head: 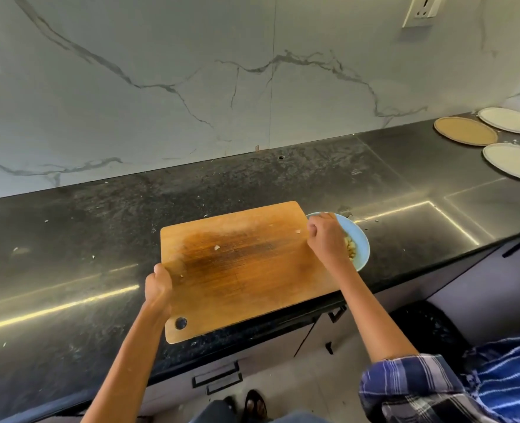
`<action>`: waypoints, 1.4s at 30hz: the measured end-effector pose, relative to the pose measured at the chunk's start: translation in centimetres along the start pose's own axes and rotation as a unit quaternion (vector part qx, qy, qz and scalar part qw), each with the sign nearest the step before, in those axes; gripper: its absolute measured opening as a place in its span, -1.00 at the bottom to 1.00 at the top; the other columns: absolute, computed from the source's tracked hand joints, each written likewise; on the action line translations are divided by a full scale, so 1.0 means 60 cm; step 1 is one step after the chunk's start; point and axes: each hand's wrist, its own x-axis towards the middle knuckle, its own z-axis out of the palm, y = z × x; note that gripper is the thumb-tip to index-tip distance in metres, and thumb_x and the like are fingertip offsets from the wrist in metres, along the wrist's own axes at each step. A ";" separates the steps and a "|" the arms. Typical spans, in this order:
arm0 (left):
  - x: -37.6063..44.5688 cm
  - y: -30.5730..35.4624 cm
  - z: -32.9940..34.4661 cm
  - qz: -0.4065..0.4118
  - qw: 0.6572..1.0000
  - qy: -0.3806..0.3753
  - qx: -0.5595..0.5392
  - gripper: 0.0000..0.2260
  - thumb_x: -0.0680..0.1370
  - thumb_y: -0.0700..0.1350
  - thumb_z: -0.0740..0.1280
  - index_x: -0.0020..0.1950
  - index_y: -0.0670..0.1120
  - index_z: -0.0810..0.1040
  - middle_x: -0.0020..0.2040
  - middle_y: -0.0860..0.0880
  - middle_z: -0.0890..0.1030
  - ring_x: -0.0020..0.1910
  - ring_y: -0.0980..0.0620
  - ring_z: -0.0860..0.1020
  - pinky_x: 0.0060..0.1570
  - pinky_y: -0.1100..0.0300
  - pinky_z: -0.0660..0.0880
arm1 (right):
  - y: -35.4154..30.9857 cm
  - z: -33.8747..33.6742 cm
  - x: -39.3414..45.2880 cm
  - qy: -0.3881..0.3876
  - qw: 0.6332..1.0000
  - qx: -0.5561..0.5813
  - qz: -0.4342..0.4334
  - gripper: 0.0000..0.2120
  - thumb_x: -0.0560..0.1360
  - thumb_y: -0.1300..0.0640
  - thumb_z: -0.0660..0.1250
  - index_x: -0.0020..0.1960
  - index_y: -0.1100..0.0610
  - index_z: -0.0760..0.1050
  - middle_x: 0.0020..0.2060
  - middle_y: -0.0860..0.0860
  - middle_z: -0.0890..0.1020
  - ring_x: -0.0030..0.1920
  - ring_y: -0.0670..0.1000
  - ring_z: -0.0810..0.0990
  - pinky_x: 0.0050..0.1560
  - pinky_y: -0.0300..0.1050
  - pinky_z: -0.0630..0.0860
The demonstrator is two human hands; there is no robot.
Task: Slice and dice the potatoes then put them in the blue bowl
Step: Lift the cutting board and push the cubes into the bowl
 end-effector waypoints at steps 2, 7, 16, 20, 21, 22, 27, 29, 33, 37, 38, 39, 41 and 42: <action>-0.001 -0.002 -0.001 -0.003 1.000 -0.003 0.001 -0.55 0.65 0.00 -0.10 0.38 -0.25 0.27 0.31 -0.25 0.40 0.26 -0.23 0.37 0.30 -0.13 0.28 | -0.006 0.010 0.002 -0.019 0.999 0.031 -0.005 -0.73 0.42 0.44 0.19 -0.33 0.13 0.32 -0.39 0.07 0.48 -0.27 0.09 0.46 -0.29 -0.16 0.28; 0.000 -0.005 -0.004 -0.001 1.000 0.000 -0.004 -0.56 0.65 0.00 -0.09 0.38 -0.25 0.27 0.31 -0.25 0.39 0.26 -0.22 0.37 0.29 -0.12 0.27 | 0.002 0.008 0.016 -0.002 0.994 0.047 0.098 -0.81 0.59 0.19 0.07 -0.15 0.19 0.38 -0.27 0.09 0.49 -0.21 0.09 0.45 -0.26 -0.07 0.29; 0.003 -0.006 -0.002 0.009 1.000 0.006 0.003 -0.56 0.65 -0.02 -0.08 0.38 -0.27 0.26 0.28 -0.25 0.39 0.25 -0.22 0.37 0.26 -0.08 0.28 | -0.018 0.019 -0.003 -0.103 0.982 -0.082 -0.133 -0.75 0.51 0.41 0.20 0.12 0.26 0.54 0.05 0.11 0.59 -0.01 0.08 0.59 -0.02 -0.14 0.54; 0.005 -0.007 -0.003 0.003 1.000 0.002 -0.005 -0.55 0.65 0.01 -0.09 0.38 -0.26 0.27 0.29 -0.25 0.41 0.24 -0.23 0.38 0.28 -0.11 0.28 | -0.008 0.026 -0.017 -0.109 0.978 -0.100 -0.145 -0.75 0.50 0.41 0.21 0.12 0.26 0.55 0.07 0.10 0.60 0.00 0.06 0.60 0.00 -0.14 0.56; 0.005 -0.007 -0.003 0.003 1.000 0.002 -0.005 -0.55 0.65 0.00 -0.09 0.38 -0.26 0.27 0.29 -0.25 0.40 0.24 -0.23 0.38 0.27 -0.11 0.28 | -0.004 0.022 -0.017 -0.109 0.978 -0.107 -0.143 -0.76 0.50 0.41 0.21 0.10 0.26 0.56 0.05 0.10 0.60 0.00 0.06 0.59 0.00 -0.15 0.55; 0.005 -0.007 -0.003 0.002 1.000 0.002 -0.006 -0.55 0.65 0.00 -0.09 0.39 -0.26 0.26 0.29 -0.25 0.40 0.24 -0.23 0.37 0.27 -0.10 0.27 | 0.001 0.016 -0.018 -0.108 0.977 -0.114 -0.143 -0.76 0.50 0.41 0.21 0.08 0.26 0.57 0.03 0.11 0.61 -0.01 0.06 0.59 -0.02 -0.15 0.53; 0.008 -0.008 -0.002 0.004 1.000 -0.003 -0.006 -0.56 0.65 -0.01 -0.08 0.39 -0.26 0.26 0.30 -0.25 0.39 0.26 -0.23 0.36 0.26 -0.09 0.26 | 0.031 -0.010 -0.022 -0.125 0.975 -0.158 -0.099 -0.78 0.48 0.43 0.18 0.01 0.30 0.56 -0.04 0.15 0.58 -0.04 0.14 0.57 -0.10 -0.07 0.48; 0.010 -0.009 -0.002 0.003 1.000 -0.004 -0.007 -0.56 0.65 0.00 -0.08 0.40 -0.25 0.25 0.31 -0.25 0.39 0.26 -0.23 0.36 0.27 -0.10 0.26 | 0.043 -0.027 -0.016 -0.139 0.970 -0.198 -0.032 -0.77 0.54 0.38 0.13 0.05 0.27 0.55 0.05 0.14 0.54 0.03 0.10 0.55 -0.08 -0.14 0.44; 0.012 -0.009 -0.002 0.000 1.000 -0.003 -0.008 -0.56 0.65 0.00 -0.08 0.39 -0.24 0.27 0.29 -0.24 0.40 0.24 -0.22 0.37 0.25 -0.10 0.27 | 0.043 -0.050 -0.003 -0.061 0.972 -0.224 0.043 -0.79 0.55 0.39 0.15 0.06 0.25 0.53 0.02 0.15 0.54 0.04 0.09 0.51 -0.14 -0.17 0.44; 0.011 -0.009 -0.002 -0.001 1.000 -0.004 -0.004 -0.57 0.65 -0.01 -0.08 0.37 -0.25 0.27 0.26 -0.24 0.41 0.22 -0.21 0.38 0.23 -0.08 0.29 | 0.002 -0.037 0.007 -0.066 0.984 -0.161 0.042 -0.82 0.48 0.42 0.17 -0.17 0.22 0.49 -0.19 0.14 0.52 0.06 0.14 0.49 -0.18 -0.10 0.43; 0.009 -0.009 -0.002 0.001 1.000 -0.004 -0.003 -0.57 0.65 -0.01 -0.08 0.38 -0.25 0.27 0.26 -0.24 0.41 0.20 -0.20 0.39 0.23 -0.08 0.28 | -0.013 -0.032 0.007 -0.090 0.984 -0.149 0.043 -0.80 0.47 0.41 0.18 -0.23 0.18 0.43 -0.20 0.13 0.49 0.11 0.14 0.47 -0.15 -0.11 0.42; 0.008 -0.008 -0.002 0.004 1.000 -0.004 -0.002 -0.57 0.65 -0.01 -0.08 0.38 -0.25 0.26 0.26 -0.24 0.41 0.16 -0.19 0.38 0.23 -0.08 0.28 | -0.031 -0.024 0.010 -0.092 0.986 -0.131 0.036 -0.80 0.47 0.41 0.19 -0.24 0.17 0.42 -0.18 0.12 0.49 0.11 0.13 0.46 -0.11 -0.14 0.43; 0.007 -0.007 -0.001 0.009 1.000 -0.003 0.000 -0.57 0.65 -0.02 -0.08 0.38 -0.25 0.26 0.27 -0.24 0.40 0.13 -0.17 0.37 0.23 -0.08 0.28 | -0.076 -0.006 0.015 -0.072 0.993 -0.089 -0.017 -0.85 0.49 0.40 0.19 -0.16 0.22 0.47 -0.10 0.12 0.53 0.09 0.10 0.48 -0.01 -0.13 0.49; 0.007 -0.008 -0.002 0.008 1.000 -0.001 0.001 -0.57 0.65 -0.01 -0.09 0.39 -0.25 0.25 0.28 -0.24 0.39 0.16 -0.19 0.38 0.23 -0.08 0.28 | -0.104 0.010 0.013 -0.067 0.993 -0.072 -0.057 -0.86 0.50 0.38 0.18 -0.12 0.23 0.49 -0.06 0.12 0.55 0.10 0.09 0.49 0.04 -0.10 0.50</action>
